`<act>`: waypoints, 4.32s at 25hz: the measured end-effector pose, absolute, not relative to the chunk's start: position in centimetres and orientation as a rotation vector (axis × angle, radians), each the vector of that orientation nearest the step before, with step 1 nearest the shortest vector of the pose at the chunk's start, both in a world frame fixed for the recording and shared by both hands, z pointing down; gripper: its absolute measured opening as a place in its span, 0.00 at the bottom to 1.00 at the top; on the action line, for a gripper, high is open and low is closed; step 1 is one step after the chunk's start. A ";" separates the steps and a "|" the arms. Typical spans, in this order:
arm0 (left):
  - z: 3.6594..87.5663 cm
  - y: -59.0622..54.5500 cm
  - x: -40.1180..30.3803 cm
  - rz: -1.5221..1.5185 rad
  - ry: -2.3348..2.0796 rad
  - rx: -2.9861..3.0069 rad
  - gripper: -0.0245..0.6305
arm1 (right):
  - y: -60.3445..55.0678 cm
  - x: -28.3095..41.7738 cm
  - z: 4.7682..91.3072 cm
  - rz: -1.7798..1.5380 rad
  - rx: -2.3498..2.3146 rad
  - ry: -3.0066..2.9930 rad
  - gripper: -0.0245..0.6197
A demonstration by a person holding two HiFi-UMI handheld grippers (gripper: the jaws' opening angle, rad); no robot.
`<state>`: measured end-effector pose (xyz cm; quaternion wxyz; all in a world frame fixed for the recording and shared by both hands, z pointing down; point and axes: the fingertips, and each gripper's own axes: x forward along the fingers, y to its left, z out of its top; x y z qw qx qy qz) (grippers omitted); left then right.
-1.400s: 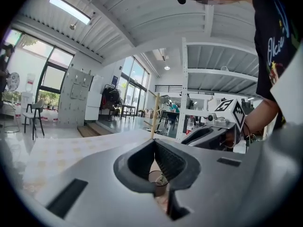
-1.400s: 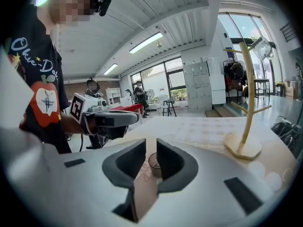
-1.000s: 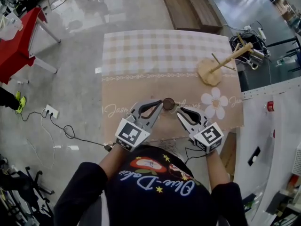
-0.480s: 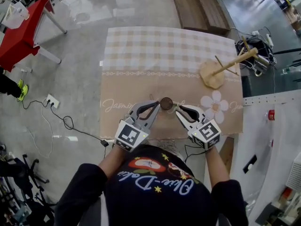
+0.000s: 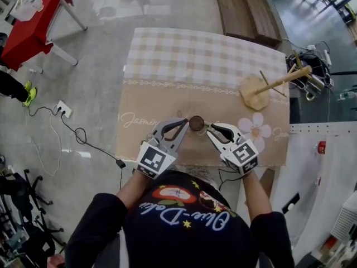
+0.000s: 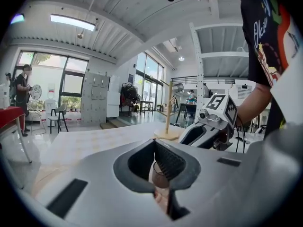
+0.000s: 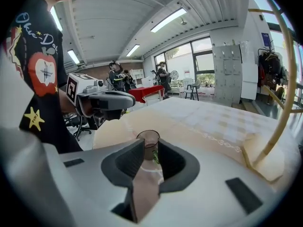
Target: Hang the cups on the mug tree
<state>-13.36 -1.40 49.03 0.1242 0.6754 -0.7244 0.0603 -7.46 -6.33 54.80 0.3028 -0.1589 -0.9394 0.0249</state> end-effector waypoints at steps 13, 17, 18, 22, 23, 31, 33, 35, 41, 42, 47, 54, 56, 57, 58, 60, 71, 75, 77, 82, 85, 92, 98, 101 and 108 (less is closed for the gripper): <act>48.7 -0.1 -13.4 0.109 -2.180 1.828 0.05 | -5.6 -7.6 57.5 -0.090 -0.614 -2.355 0.18; 48.8 0.3 -14.0 0.102 -2.207 1.792 0.05 | -5.6 -7.8 57.9 -0.093 -0.639 -2.342 0.19; 48.7 0.3 -14.1 0.100 -2.211 1.785 0.05 | -5.6 -7.8 57.9 -0.102 -0.648 -2.337 0.19; 48.6 0.3 -14.2 0.081 -2.223 1.765 0.05 | -5.7 -7.9 58.0 -0.154 -0.688 -2.319 0.19; 48.5 0.3 -14.2 0.074 -2.225 1.760 0.05 | -5.7 -7.9 57.9 -0.164 -0.695 -2.316 0.19; 48.5 0.7 -14.5 0.077 -2.263 1.707 0.05 | -6.1 -7.9 58.5 -0.334 -0.786 -2.240 0.19; 48.6 0.9 -14.7 0.080 -2.274 1.690 0.05 | -6.0 -8.1 58.8 -0.380 -0.814 -2.220 0.19; 48.6 1.0 -14.8 0.078 -2.287 1.673 0.05 | -6.0 -8.1 59.0 -0.401 -0.834 -2.201 0.20; 48.3 1.2 -14.9 0.058 -2.317 1.630 0.05 | -5.9 -8.0 59.8 -0.407 -0.895 -2.160 0.20; 48.4 1.3 -15.0 0.058 -2.319 1.626 0.05 | -5.8 -8.0 60.0 -0.412 -0.905 -2.148 0.20; 48.5 1.7 -15.2 0.051 -2.327 1.600 0.05 | -5.7 -8.3 60.5 -0.415 -0.928 -2.134 0.19; 48.5 2.3 -15.5 -0.004 -2.332 1.575 0.05 | -5.6 -8.6 60.9 -0.466 -0.950 -2.109 0.13; 48.5 2.3 -15.5 -0.017 -2.329 1.578 0.05 | -5.6 -8.6 61.0 -0.461 -0.952 -2.115 0.12; 48.5 2.3 -15.6 -0.017 -2.329 1.579 0.05 | -5.6 -8.6 61.0 -0.460 -0.952 -2.118 0.12; 48.4 2.3 -15.6 -0.015 -2.329 1.580 0.05 | -5.5 -8.7 61.0 -0.460 -0.950 -2.120 0.12; 48.4 2.3 -15.6 -0.010 -2.324 1.586 0.05 | -5.5 -8.6 61.0 -0.457 -0.945 -2.124 0.12; 48.4 2.0 -15.3 0.012 -2.290 1.627 0.05 | -5.3 -8.4 60.5 -0.439 -0.879 -2.182 0.11; 48.5 1.9 -15.1 0.021 -2.268 1.657 0.05 | -5.5 -8.5 59.9 -0.392 -0.828 -2.227 0.11; 48.5 1.7 -15.1 0.024 -2.256 1.675 0.05 | -5.6 -8.4 59.7 -0.350 -0.795 -2.243 0.11; 48.3 1.2 -15.0 0.033 -2.227 1.727 0.05 | -6.0 -8.3 58.7 -0.246 -0.709 -2.303 0.11; 48.3 0.7 -14.9 0.036 -2.202 1.761 0.05 | -6.5 -8.0 58.5 -0.242 -0.668 -2.316 0.11; 48.5 -0.7 -14.4 0.052 -2.130 1.849 0.05 | -7.1 -7.5 57.3 -0.195 -0.567 -2.366 0.11; 48.2 -2.2 -13.9 0.066 -2.070 1.935 0.05 | -8.1 -7.3 55.7 -0.116 -0.470 -2.423 0.11; 48.1 -3.1 -13.5 0.070 -2.045 1.971 0.05 | -8.6 -7.3 54.8 -0.085 -0.428 -2.458 0.11; 47.7 -4.9 -12.3 0.079 -2.008 2.016 0.05 | -10.1 -6.6 53.1 -0.072 -0.370 -2.512 0.11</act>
